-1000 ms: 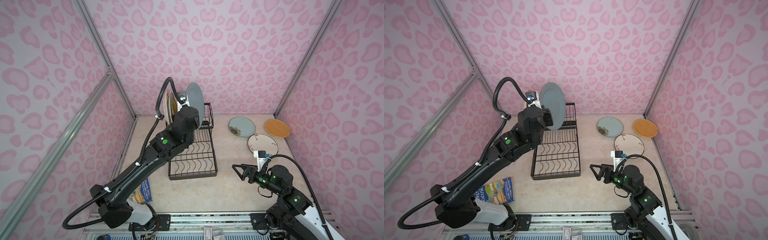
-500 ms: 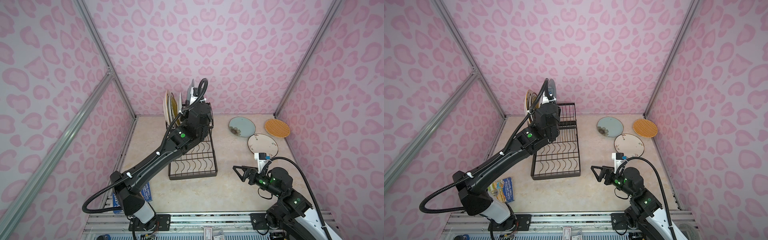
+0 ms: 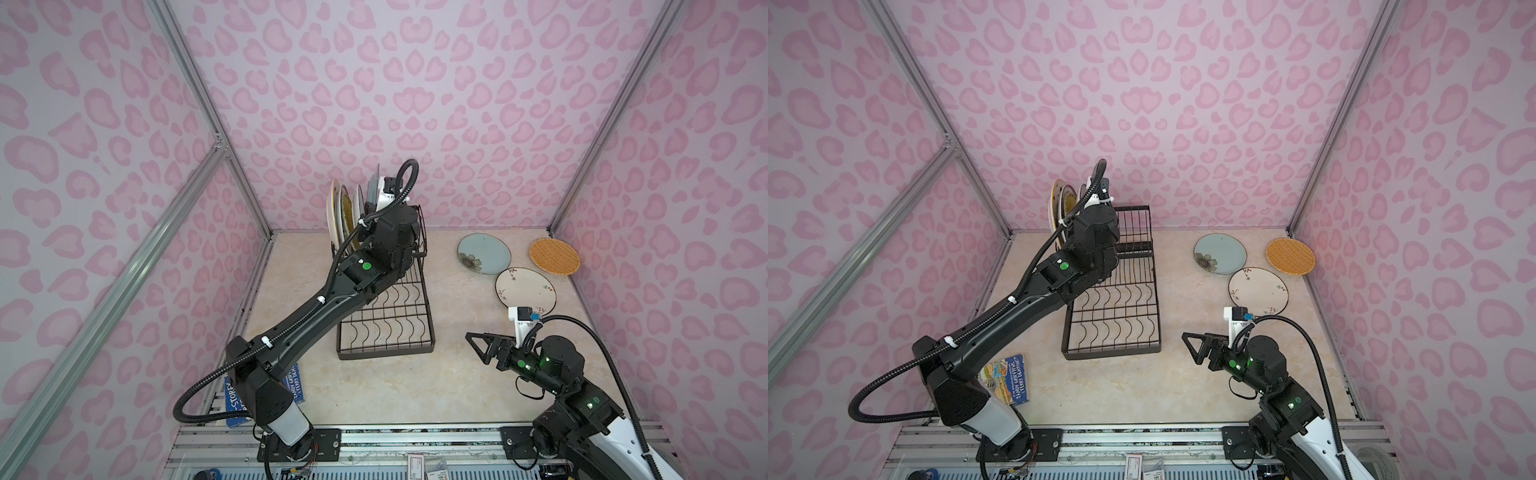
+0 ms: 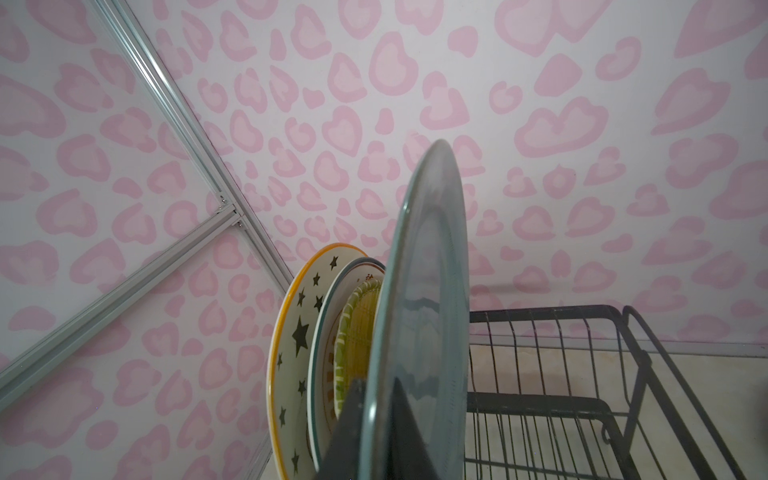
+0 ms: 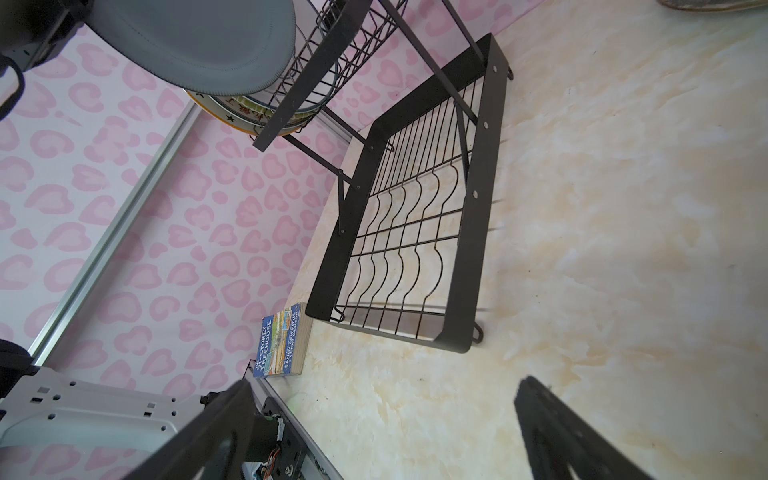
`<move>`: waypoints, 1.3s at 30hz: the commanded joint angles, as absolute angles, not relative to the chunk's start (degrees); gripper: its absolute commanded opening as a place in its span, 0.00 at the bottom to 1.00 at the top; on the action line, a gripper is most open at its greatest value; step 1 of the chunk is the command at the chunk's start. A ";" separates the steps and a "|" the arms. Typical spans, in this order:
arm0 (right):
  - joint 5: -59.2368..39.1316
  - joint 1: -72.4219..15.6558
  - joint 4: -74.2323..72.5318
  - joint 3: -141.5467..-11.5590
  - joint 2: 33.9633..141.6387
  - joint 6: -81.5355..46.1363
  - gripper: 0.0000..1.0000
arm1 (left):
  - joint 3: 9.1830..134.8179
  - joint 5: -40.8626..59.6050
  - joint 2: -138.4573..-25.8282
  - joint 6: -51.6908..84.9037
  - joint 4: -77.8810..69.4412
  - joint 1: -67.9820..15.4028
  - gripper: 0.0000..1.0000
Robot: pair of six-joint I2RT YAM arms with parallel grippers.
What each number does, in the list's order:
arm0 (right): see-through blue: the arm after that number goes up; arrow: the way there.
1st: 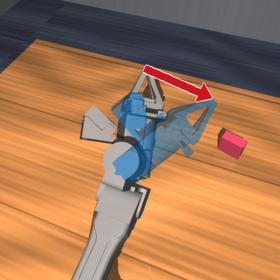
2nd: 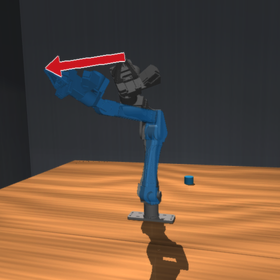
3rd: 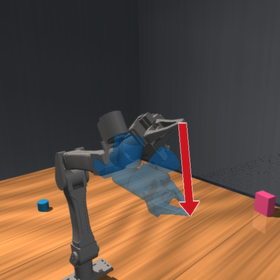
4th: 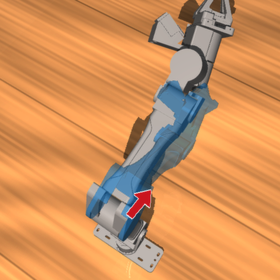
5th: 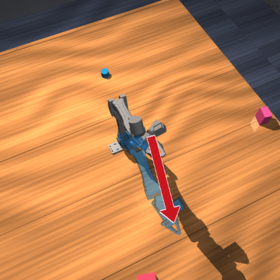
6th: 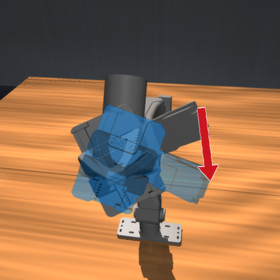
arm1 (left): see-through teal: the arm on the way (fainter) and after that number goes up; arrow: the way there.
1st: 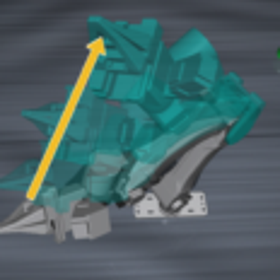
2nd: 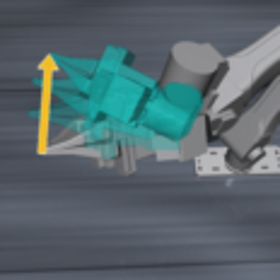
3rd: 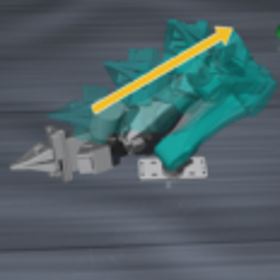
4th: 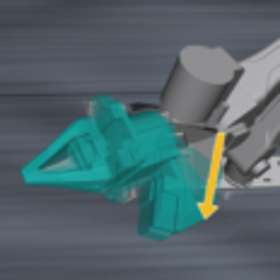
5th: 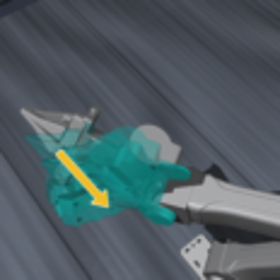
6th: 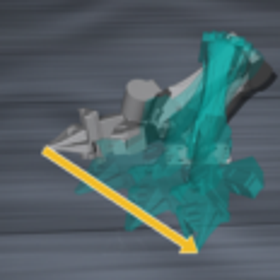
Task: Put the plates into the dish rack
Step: 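Lower the blue-gray plate with the left gripper into the upper tier beside the standing plates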
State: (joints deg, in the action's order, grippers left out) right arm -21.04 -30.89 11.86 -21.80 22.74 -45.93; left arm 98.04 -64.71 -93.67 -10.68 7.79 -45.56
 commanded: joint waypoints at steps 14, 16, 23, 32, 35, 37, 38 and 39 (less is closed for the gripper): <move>-21.18 -31.00 10.46 -21.09 22.85 -46.74 0.97 | 97.81 -68.40 -96.87 -11.34 2.36 -44.93 0.04; -21.18 -30.98 10.38 -21.01 22.82 -46.80 0.97 | 97.97 -69.03 -97.21 -10.91 2.37 -44.84 0.04; -21.44 -30.98 10.54 -21.37 22.52 -46.93 0.97 | 99.19 -68.82 -98.88 -9.73 3.91 -44.83 0.04; -21.14 -31.00 10.54 -20.98 22.14 -47.19 0.97 | 99.45 -70.10 -100.00 -5.06 7.80 -44.84 0.04; -21.35 -31.01 10.43 -20.92 22.30 -47.29 0.97 | 99.63 -71.54 -100.24 -4.41 8.34 -44.87 0.04; -21.36 -30.95 10.37 -20.90 22.21 -47.28 0.97 | 99.67 -72.12 -100.29 -4.04 8.50 -44.85 0.04; -21.36 -30.94 10.42 -20.80 22.09 -47.29 0.97 | 99.73 -72.48 -100.28 -3.79 8.58 -44.87 0.04; -21.31 -30.96 10.36 -20.83 22.06 -47.24 0.97 | 99.82 -72.66 -100.33 -3.78 8.57 -44.85 0.04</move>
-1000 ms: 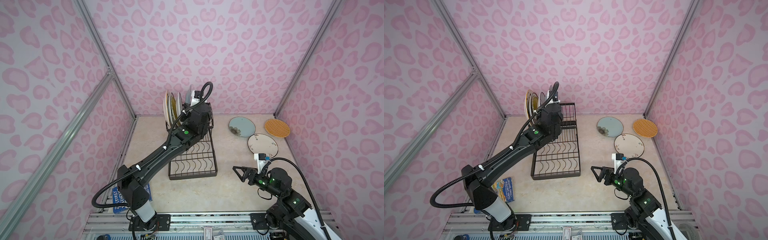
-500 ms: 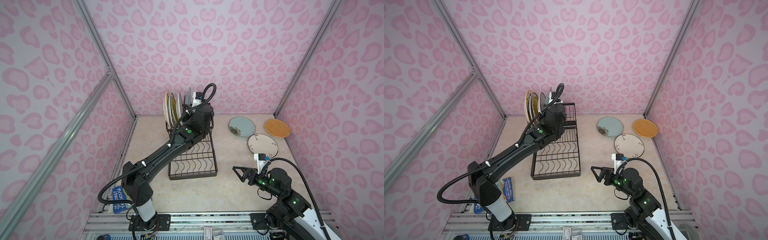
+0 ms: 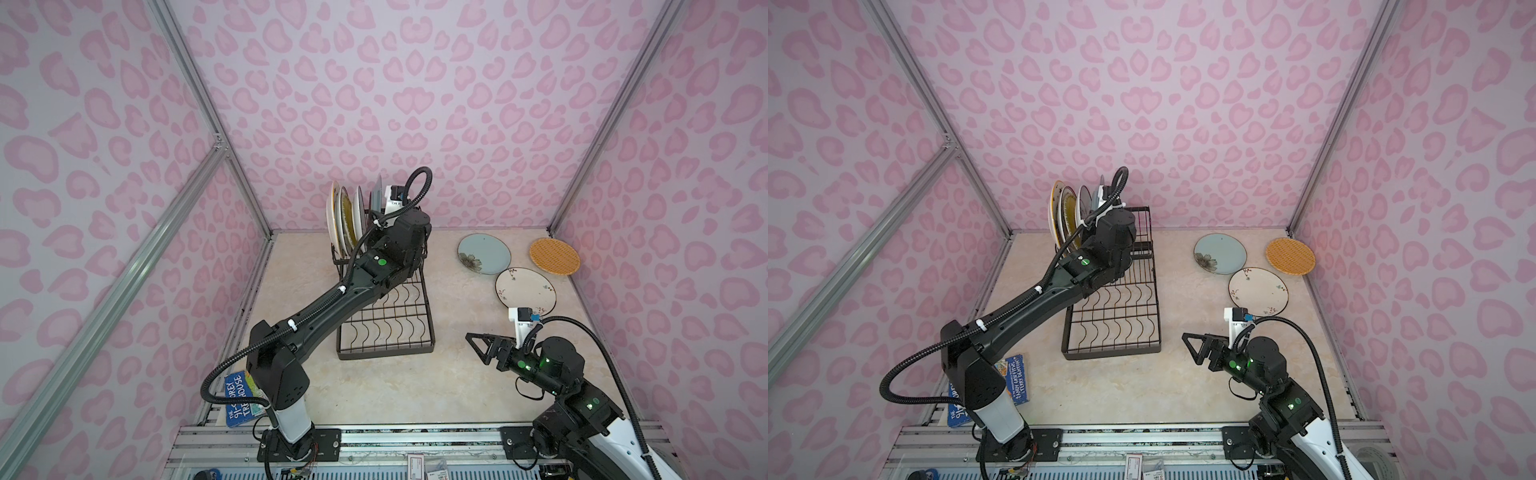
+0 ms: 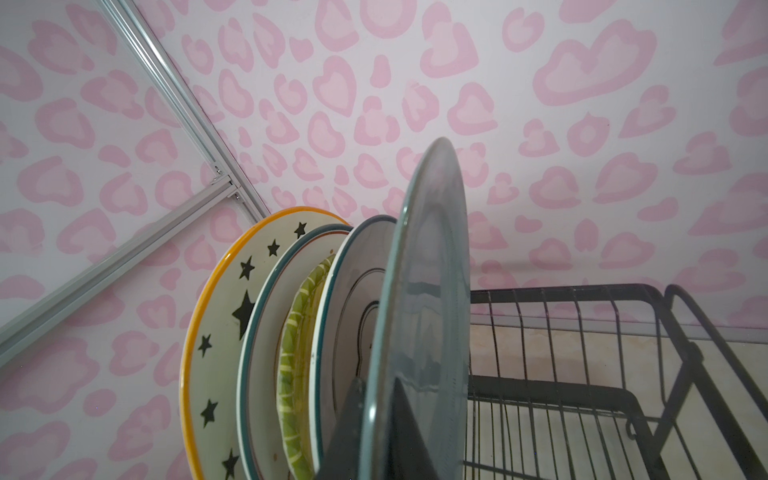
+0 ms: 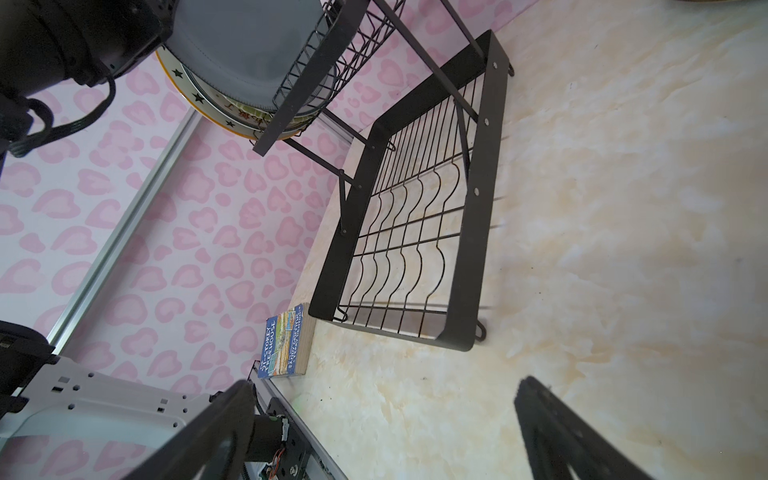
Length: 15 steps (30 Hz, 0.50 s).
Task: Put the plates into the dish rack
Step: 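Lower the blue-gray plate with the left gripper into the upper tier beside the standing plates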
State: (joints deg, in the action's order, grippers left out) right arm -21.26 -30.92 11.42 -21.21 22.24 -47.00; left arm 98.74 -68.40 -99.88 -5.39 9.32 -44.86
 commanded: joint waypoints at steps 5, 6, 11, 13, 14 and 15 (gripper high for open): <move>-21.25 -30.96 10.61 -20.65 21.87 -47.29 0.97 | 100.55 -72.80 -98.88 -3.59 8.56 -44.83 0.04; -21.20 -30.98 10.57 -20.56 21.69 -47.35 0.97 | 100.72 -72.97 -98.60 -3.60 8.59 -45.02 0.04; -21.34 -31.01 9.54 -20.05 21.86 -47.72 0.97 | 101.25 -73.63 -97.83 -5.82 7.17 -45.46 0.04; -21.53 -30.96 9.42 -20.03 21.90 -47.83 0.97 | 101.51 -73.86 -98.26 -6.45 7.03 -45.48 0.04; -21.62 -30.95 9.40 -19.95 21.89 -47.90 0.97 | 101.51 -73.80 -98.49 -6.50 6.99 -45.48 0.04; -21.56 -30.98 9.56 -19.97 21.67 -47.93 0.97 | 101.33 -73.87 -98.61 -6.37 7.12 -45.51 0.04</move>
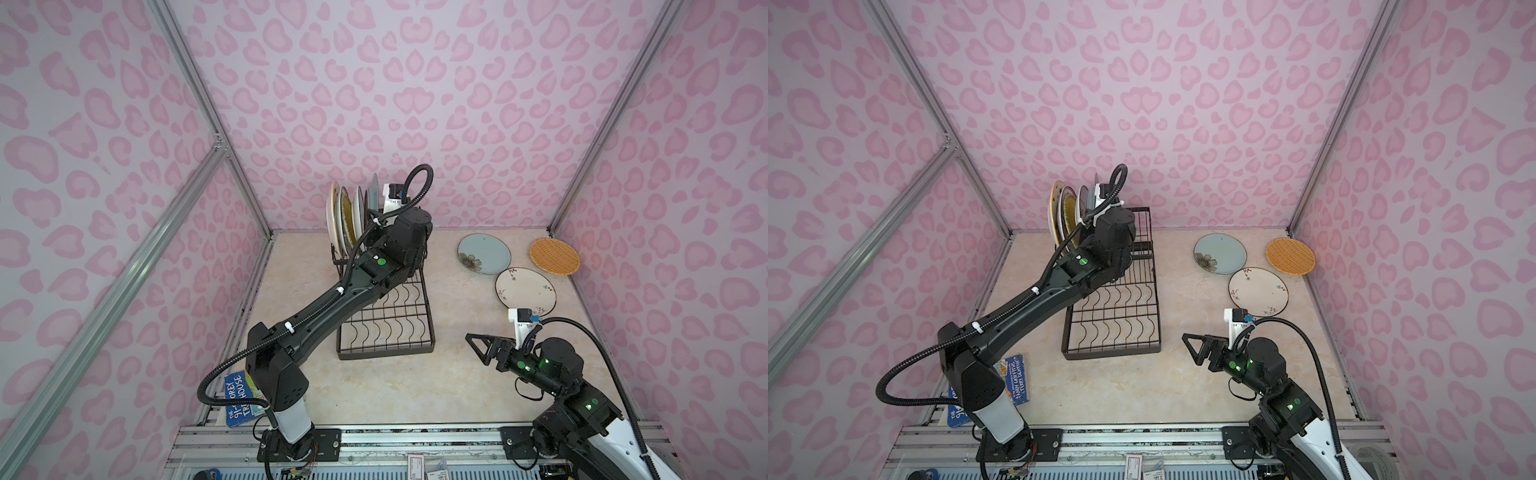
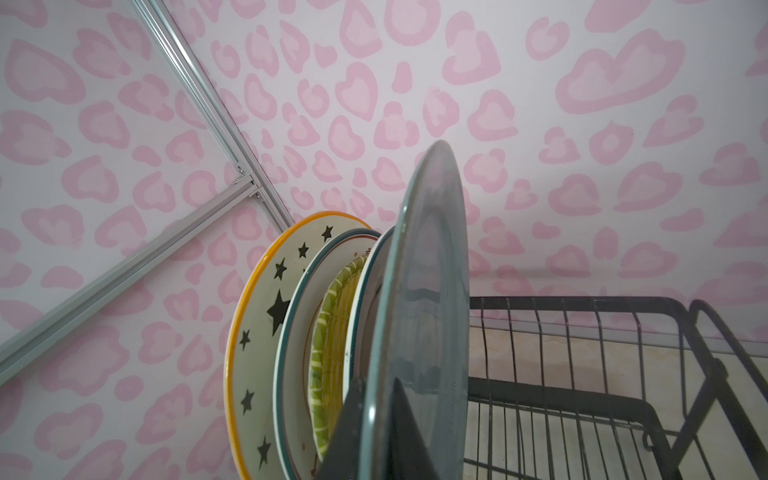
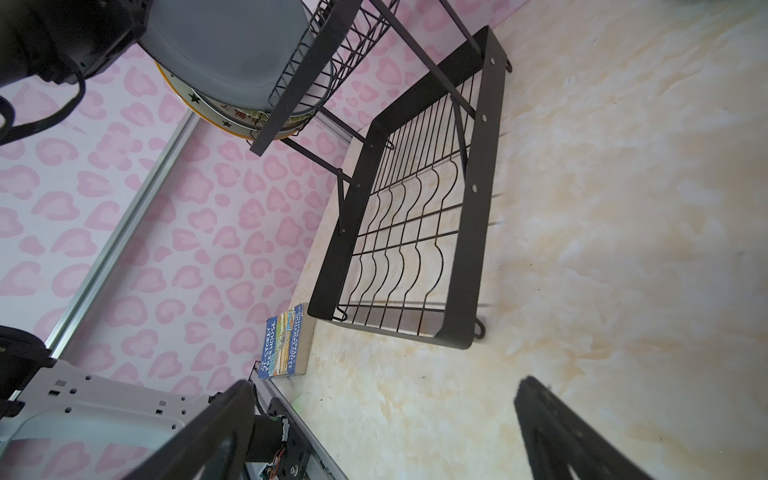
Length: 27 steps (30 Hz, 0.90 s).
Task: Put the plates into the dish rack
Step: 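Lower the blue-gray plate with the left gripper into the upper tier beside the standing plates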
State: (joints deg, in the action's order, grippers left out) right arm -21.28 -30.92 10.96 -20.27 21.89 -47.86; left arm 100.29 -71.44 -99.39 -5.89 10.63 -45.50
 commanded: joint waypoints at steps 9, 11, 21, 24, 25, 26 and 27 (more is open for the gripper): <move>-21.01 -30.98 11.51 -20.06 19.07 -47.86 0.97 | 98.98 -72.92 -99.01 -2.01 10.41 -45.25 0.04; -21.09 -30.96 11.45 -20.25 19.23 -47.82 0.97 | 99.03 -72.40 -99.15 -1.05 11.60 -45.07 0.04; -21.35 -30.98 11.01 -20.99 20.81 -47.37 0.97 | 98.71 -70.03 -99.99 2.90 15.25 -44.34 0.04; -21.36 -31.01 10.79 -20.92 21.10 -47.37 0.97 | 98.99 -69.51 -100.28 3.16 15.37 -44.13 0.04; -21.36 -31.01 10.68 -20.88 21.17 -47.37 0.97 | 99.16 -69.44 -100.54 3.16 15.47 -44.14 0.04; -21.36 -31.00 10.67 -20.68 21.08 -47.37 0.97 | 99.30 -69.35 -100.71 3.24 15.52 -44.06 0.04; -21.39 -30.96 10.61 -20.59 21.03 -47.44 0.97 | 99.48 -69.18 -100.89 3.34 15.81 -43.97 0.04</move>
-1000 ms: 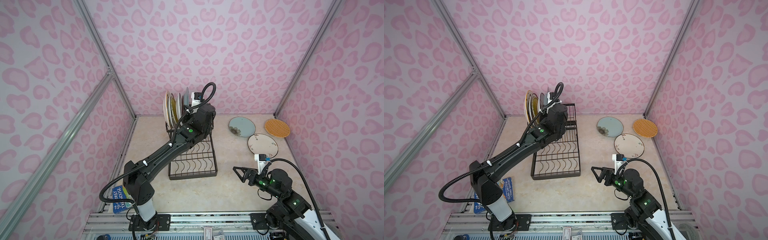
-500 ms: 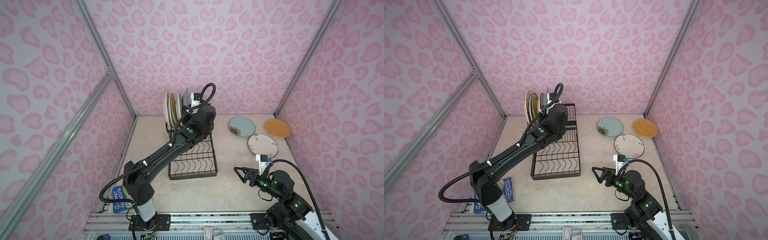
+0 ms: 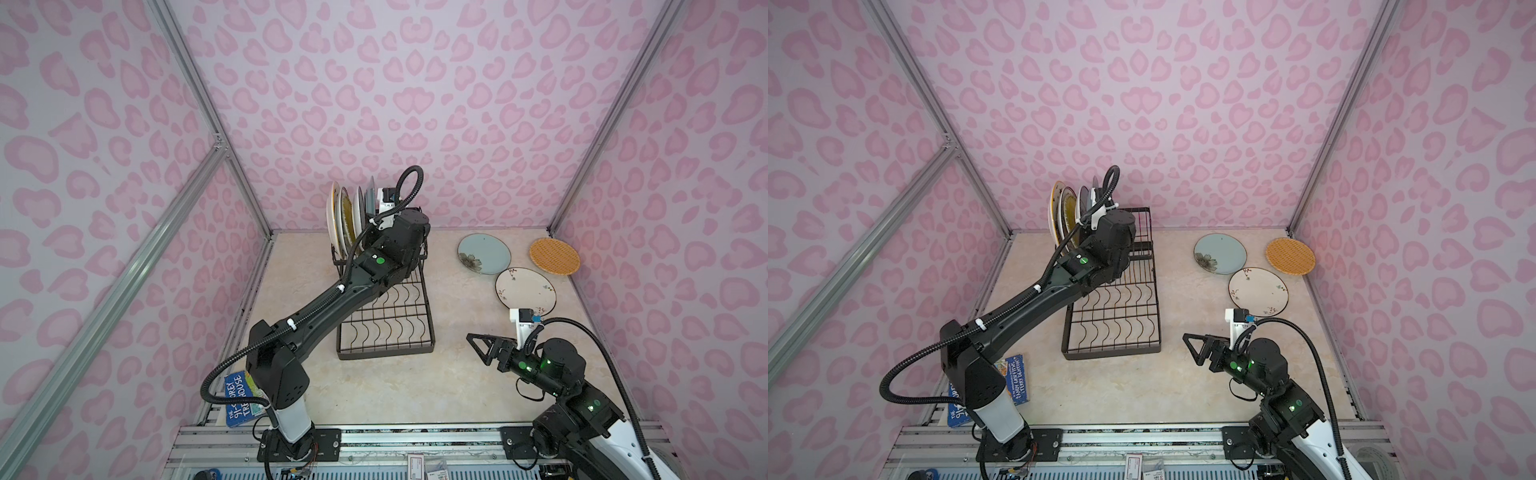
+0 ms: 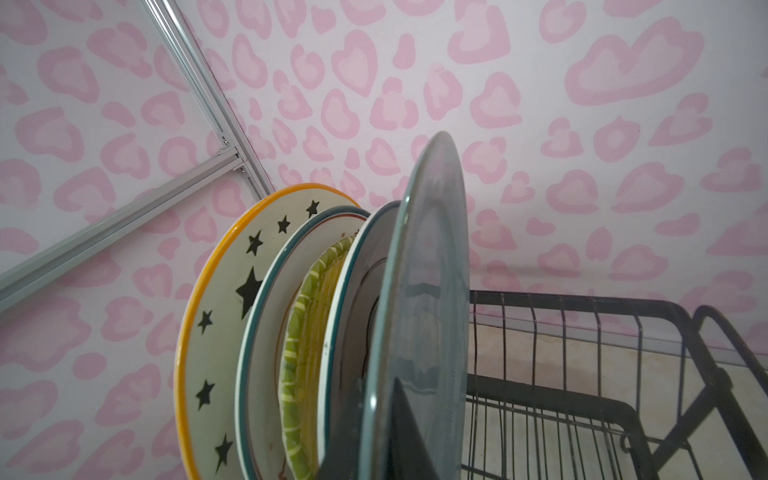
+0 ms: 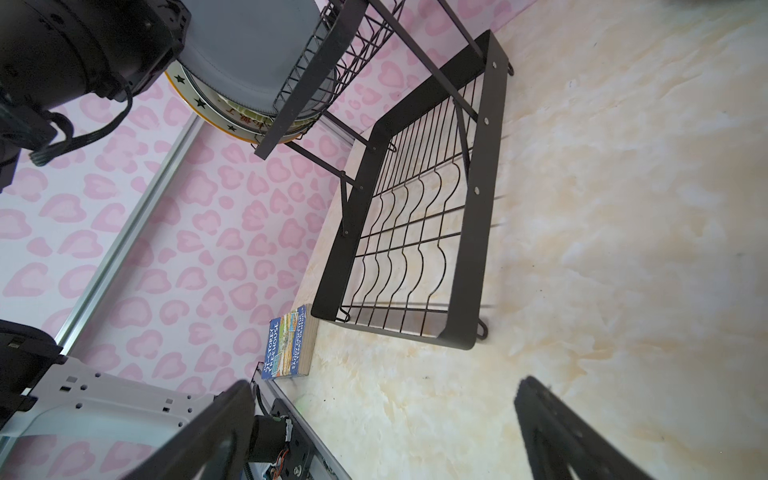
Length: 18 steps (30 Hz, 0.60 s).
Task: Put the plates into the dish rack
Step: 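Lower the blue-gray plate with the left gripper into the upper tier beside the standing plates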
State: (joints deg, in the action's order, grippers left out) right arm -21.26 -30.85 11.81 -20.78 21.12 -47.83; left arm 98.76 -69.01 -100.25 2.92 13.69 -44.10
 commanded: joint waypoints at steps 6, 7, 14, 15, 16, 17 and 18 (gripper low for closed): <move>-21.36 -30.95 10.72 -20.50 20.70 -47.37 0.97 | 100.24 -69.26 -101.39 4.24 16.86 -43.91 0.04; -21.36 -30.94 10.81 -20.53 20.74 -47.29 0.97 | 100.13 -69.33 -101.35 4.59 17.11 -43.86 0.04; -21.17 -30.94 11.24 -20.21 19.99 -47.20 0.97 | 98.90 -69.01 -99.89 6.06 18.41 -43.94 0.23; -21.18 -30.95 11.17 -20.28 19.96 -47.20 0.97 | 98.72 -68.78 -99.31 6.14 18.37 -43.95 0.24; -21.18 -30.93 11.23 -20.25 20.04 -47.16 0.97 | 98.64 -68.59 -98.92 6.07 18.39 -44.01 0.26; -21.16 -30.97 11.21 -20.34 19.97 -47.18 0.97 | 98.65 -68.40 -98.42 6.02 18.37 -43.98 0.26; -21.18 -30.94 11.17 -20.30 19.99 -47.20 0.97 | 98.70 -68.42 -98.11 5.76 18.37 -43.99 0.27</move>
